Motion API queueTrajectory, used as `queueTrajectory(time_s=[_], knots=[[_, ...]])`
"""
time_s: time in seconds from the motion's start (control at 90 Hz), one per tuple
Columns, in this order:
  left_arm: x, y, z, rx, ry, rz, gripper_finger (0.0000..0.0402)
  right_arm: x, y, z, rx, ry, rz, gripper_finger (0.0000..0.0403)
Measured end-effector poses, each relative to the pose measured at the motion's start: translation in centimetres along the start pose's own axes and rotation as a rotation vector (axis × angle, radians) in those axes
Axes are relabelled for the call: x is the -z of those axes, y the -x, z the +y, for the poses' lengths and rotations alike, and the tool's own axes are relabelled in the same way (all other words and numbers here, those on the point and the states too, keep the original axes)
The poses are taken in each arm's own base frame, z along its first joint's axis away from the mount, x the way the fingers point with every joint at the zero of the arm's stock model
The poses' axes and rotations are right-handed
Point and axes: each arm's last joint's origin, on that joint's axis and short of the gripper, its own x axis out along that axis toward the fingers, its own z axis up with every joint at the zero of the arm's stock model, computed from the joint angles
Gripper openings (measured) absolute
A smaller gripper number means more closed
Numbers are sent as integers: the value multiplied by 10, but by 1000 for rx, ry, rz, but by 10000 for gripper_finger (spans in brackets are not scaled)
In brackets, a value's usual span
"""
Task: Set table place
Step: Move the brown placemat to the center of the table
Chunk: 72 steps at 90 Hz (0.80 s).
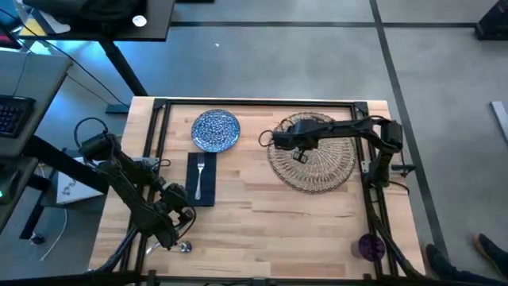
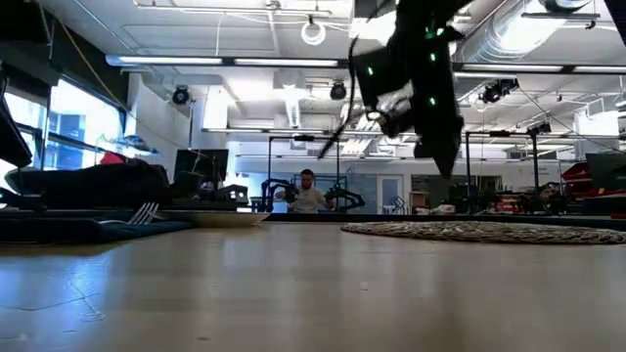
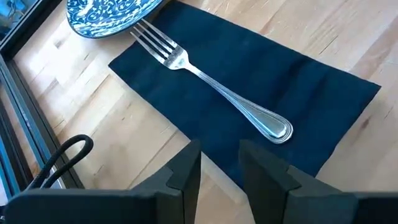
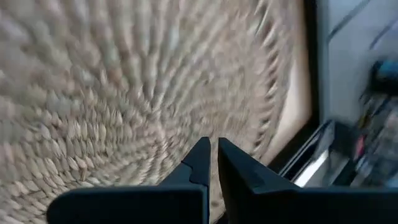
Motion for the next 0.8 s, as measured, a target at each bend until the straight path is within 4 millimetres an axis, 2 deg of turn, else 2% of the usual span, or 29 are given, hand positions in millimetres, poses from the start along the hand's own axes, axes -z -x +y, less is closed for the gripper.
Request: queueTrajectory(time_s=[0.111,0.256,0.389,0.533,0.8], knots=[[0,0,0,2,4,-12,90,10,-20,8,20,-52,25,0],[-4,0,-1,25,11,-146,90,22,-45,22,-46,-48,49,0],[-4,0,-3,46,26,-159,90,28,-54,33,-113,-105,40,0],[-6,0,-6,68,49,-183,90,31,-46,50,-134,-146,-41,0],[-16,-6,-18,141,182,-235,90,31,-14,88,-256,-195,-242,0]])
